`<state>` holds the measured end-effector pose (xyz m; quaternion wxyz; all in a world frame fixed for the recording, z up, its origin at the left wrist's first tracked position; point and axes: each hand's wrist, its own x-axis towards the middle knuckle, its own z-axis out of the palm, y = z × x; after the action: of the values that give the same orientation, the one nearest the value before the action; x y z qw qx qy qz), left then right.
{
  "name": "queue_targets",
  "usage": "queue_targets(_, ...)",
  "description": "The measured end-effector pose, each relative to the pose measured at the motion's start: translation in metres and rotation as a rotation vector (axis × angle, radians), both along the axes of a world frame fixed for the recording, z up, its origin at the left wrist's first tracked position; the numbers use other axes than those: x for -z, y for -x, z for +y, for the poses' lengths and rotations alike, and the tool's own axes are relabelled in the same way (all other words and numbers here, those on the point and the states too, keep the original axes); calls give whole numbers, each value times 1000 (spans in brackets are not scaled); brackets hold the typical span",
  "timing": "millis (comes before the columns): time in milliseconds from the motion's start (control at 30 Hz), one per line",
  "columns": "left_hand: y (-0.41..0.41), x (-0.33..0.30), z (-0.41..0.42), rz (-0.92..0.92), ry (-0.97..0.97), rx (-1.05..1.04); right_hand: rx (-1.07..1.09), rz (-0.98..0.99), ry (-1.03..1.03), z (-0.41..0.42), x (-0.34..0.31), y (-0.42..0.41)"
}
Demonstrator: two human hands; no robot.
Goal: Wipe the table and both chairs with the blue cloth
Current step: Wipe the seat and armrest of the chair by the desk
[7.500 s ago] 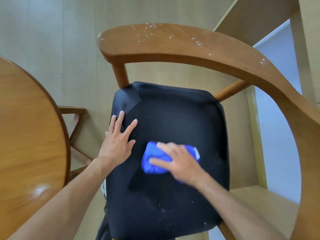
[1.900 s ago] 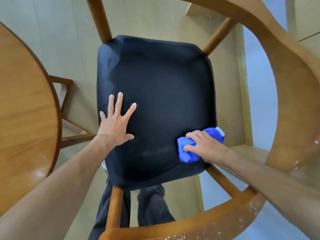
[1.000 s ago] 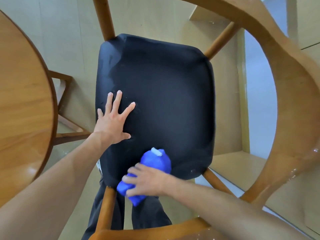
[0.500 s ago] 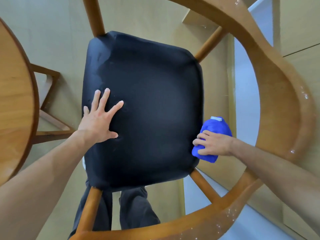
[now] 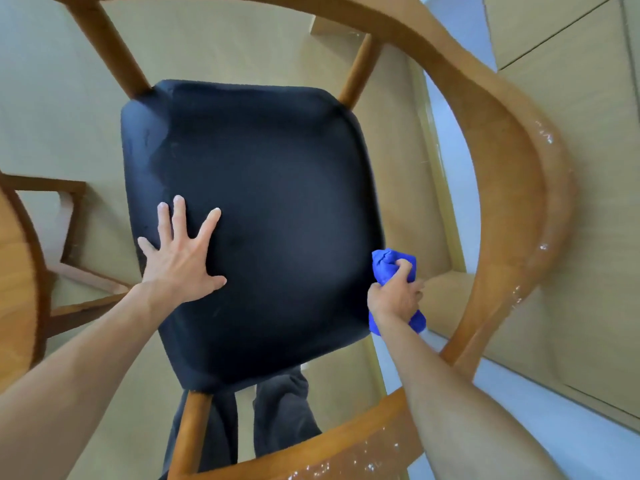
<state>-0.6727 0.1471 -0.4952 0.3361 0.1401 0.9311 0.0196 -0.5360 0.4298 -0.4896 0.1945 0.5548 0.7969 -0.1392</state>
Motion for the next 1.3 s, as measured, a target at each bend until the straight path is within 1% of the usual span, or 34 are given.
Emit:
queue_targets(67,0,0,6,-18,4,0,43,8,-32,-24,3,5)
queue_targets(167,-1,3,10,-3,49,25,275,85,3,-72,4,19)
queue_targets(200,-1,4,11,4,53,25,281,115,8,-88,3,20)
queue_targets(233,-2,4,12,8,53,25,213,159,2,-102,3,17)
queue_targets(267,-1,5,12,9,56,24,83,220,1,-111,2,13)
queue_targets(333,-1,6,12,1,56,19,-293,304,19,-114,2,-3)
queue_targets(367,-1,7,12,-2,45,15,-477,300,4,-109,5,-8)
queue_targets(400,-1,8,11,-5,32,10,-592,271,-30,-101,7,-11)
queue_targets(433,-1,8,11,-5,24,7,-614,250,-72,-94,8,-11)
queue_targets(533,-1,8,10,-1,20,3,-509,212,-125,-92,10,-5)
queue_targets(600,-1,8,9,-2,9,-1,-534,182,-137,-86,10,2)
queue_targets(733,-1,9,7,0,-6,-10,-427,225,-16,-45,9,19)
queue_targets(800,-2,10,7,9,-9,-6,-283,301,-37,-17,15,35)
queue_targets(833,-1,11,7,11,-15,-4,-169,320,-60,0,20,45)
queue_targets(900,-2,13,5,14,-31,-6,95,310,-49,30,30,56)
queue_targets(933,-2,14,5,18,-35,-7,178,283,-18,35,33,54)
queue_targets(1000,-3,15,5,27,-23,-9,227,244,-14,14,28,42)
queue_targets(1067,-4,15,6,33,-6,-11,184,247,-52,-35,18,30)
queue_targets(1133,-3,14,6,34,-10,-10,87,269,-20,-90,13,28)
queue_targets(1233,-3,11,7,37,-14,-14,-268,293,70,-145,10,34)
queue_targets(1300,-3,9,8,29,-3,-4,-433,313,113,-139,10,44)
